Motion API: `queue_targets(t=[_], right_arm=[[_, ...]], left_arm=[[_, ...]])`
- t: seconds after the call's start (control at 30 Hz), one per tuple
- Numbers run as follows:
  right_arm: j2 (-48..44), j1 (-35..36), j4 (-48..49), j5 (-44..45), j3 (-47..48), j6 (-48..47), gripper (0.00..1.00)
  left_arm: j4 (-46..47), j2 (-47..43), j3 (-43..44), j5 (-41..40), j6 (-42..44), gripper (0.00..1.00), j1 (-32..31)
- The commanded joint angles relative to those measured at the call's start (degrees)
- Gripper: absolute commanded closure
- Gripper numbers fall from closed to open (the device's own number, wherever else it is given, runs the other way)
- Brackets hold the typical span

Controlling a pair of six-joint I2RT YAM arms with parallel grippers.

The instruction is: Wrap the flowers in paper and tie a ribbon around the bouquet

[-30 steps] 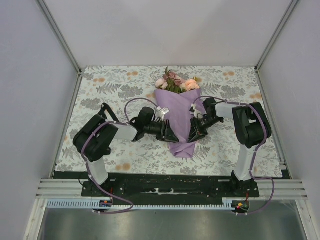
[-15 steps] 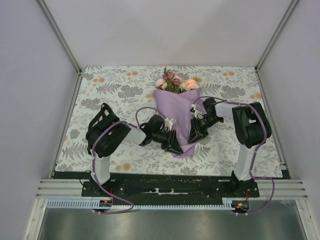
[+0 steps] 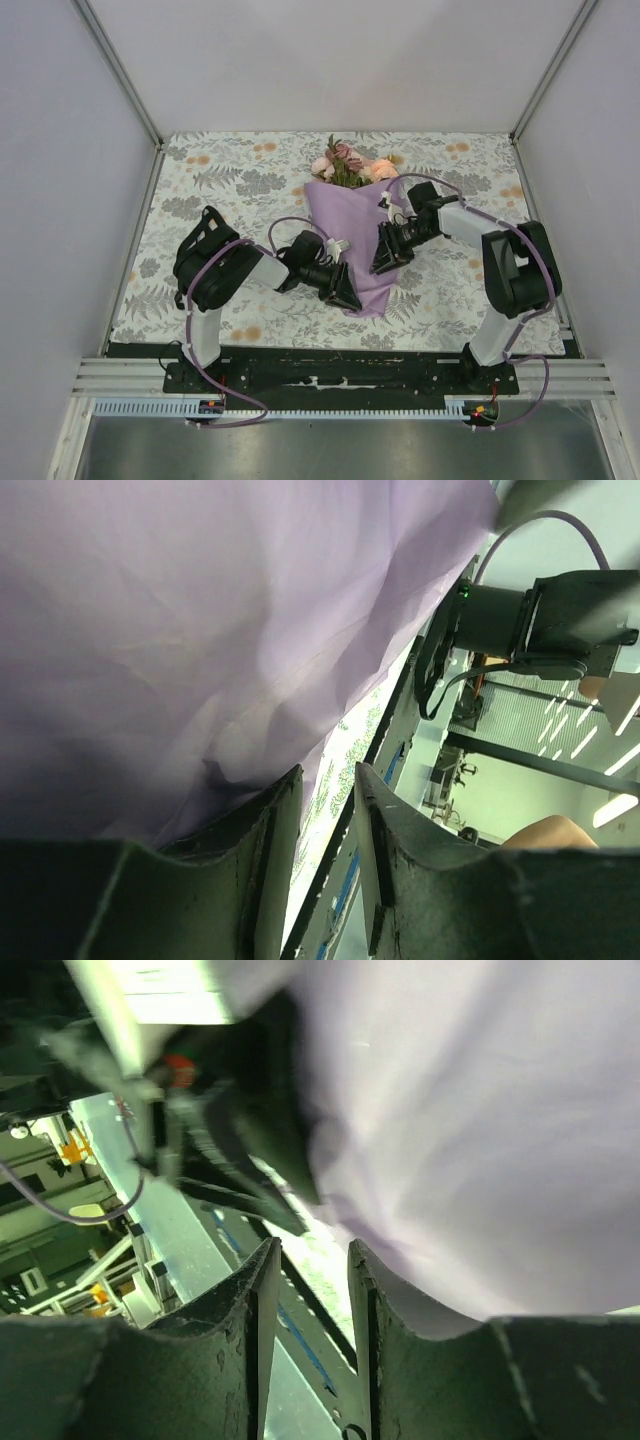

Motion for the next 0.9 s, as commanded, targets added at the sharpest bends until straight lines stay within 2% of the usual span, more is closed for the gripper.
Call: queue_targets(t=[0.0, 0.1, 0.27, 0.4, 0.5, 0.57, 0.67, 0.87], right_arm=[[-5.9, 3.1, 3.8, -5.9, -1.1, 3.1, 0.59], [-2.3, 4.7, 5.4, -4.4, -2.9, 3.9, 0.61], [5.3, 4.5, 4.9, 3.7, -3.6, 2.0, 0.66], [7.3, 4.8, 3.2, 9.9, -2.6, 0.2, 0.68], [7.3, 5.5, 2.0, 12.1, -1.7, -0.3, 0.68], [7.4, 6.4, 0.7, 14.5, -0.8, -0.3, 0.68], [8.5, 6.5, -1.2, 16.1, -0.2, -2.2, 0.69], [9.2, 6.4, -3.0, 18.2, 0.6, -3.6, 0.69]], left_arm=[[-4.1, 2.8, -2.3, -3.7, 2.8, 0.61, 0.3], [-4.0, 2.9, -1.9, -3.8, 2.8, 0.61, 0.3], [-1.8, 1.7, -2.2, -3.1, 2.1, 0.61, 0.6], [5.4, -3.8, -4.5, -1.0, -3.0, 0.53, 1.8], [6.2, -8.6, -5.4, -2.6, -4.2, 0.46, 4.8], [5.7, -10.3, -5.3, -3.9, -4.9, 0.45, 7.4], [5.9, -8.4, -4.8, -4.6, -4.9, 0.45, 10.3], [5.0, 1.1, 0.0, -6.6, -5.1, 0.48, 14.3]])
